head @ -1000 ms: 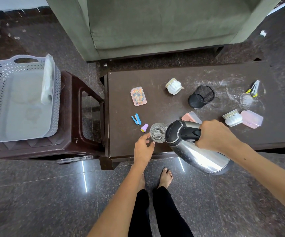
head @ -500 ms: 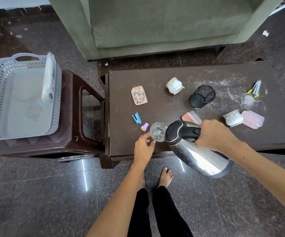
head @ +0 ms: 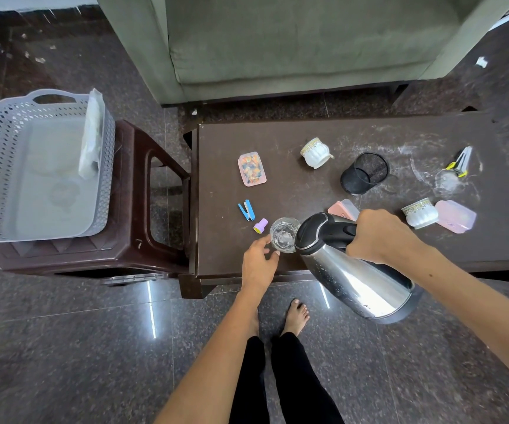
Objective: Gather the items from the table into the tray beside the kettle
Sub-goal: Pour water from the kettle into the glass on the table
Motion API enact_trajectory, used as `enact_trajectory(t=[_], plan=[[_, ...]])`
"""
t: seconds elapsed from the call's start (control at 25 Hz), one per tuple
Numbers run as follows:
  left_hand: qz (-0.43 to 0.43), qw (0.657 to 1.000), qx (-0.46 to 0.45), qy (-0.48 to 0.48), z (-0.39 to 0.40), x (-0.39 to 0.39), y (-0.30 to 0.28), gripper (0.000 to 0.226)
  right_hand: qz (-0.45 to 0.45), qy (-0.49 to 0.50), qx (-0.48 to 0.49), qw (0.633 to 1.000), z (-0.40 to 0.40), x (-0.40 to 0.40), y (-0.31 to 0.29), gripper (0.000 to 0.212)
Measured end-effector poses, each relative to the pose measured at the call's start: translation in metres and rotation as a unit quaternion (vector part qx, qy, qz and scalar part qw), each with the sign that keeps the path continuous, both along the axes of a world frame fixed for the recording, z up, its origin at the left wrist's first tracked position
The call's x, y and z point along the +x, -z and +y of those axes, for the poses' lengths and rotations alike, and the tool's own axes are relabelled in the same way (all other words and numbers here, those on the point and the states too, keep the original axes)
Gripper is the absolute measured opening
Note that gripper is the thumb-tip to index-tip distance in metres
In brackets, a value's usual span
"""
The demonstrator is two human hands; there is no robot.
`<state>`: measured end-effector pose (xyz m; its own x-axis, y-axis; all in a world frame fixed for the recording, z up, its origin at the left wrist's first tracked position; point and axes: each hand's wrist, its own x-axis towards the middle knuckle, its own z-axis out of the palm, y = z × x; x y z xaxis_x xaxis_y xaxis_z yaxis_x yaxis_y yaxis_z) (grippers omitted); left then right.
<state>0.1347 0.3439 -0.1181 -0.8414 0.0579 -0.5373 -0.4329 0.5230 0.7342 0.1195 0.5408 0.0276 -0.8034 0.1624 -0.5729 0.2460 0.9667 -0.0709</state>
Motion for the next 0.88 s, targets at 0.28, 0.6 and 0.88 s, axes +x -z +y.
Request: enact_trajectory(t=[0.28, 0.6, 0.88], plan=[[0.006, 1.000, -0.007, 0.005, 0.000, 0.000, 0.001, 0.044, -0.005, 0.013, -0.007, 1.000, -0.001, -0.006, -0.001, 0.036], [0.007, 1.000, -0.015, 0.010, 0.002, -0.001, 0.004, 0.041, -0.009, 0.024, -0.012, 1.000, 0.000, -0.009, -0.001, 0.033], [0.012, 1.000, -0.021, 0.010, 0.003, -0.002, 0.007, 0.040, -0.011, 0.015, -0.013, 1.000, 0.000, -0.012, -0.001, 0.034]])
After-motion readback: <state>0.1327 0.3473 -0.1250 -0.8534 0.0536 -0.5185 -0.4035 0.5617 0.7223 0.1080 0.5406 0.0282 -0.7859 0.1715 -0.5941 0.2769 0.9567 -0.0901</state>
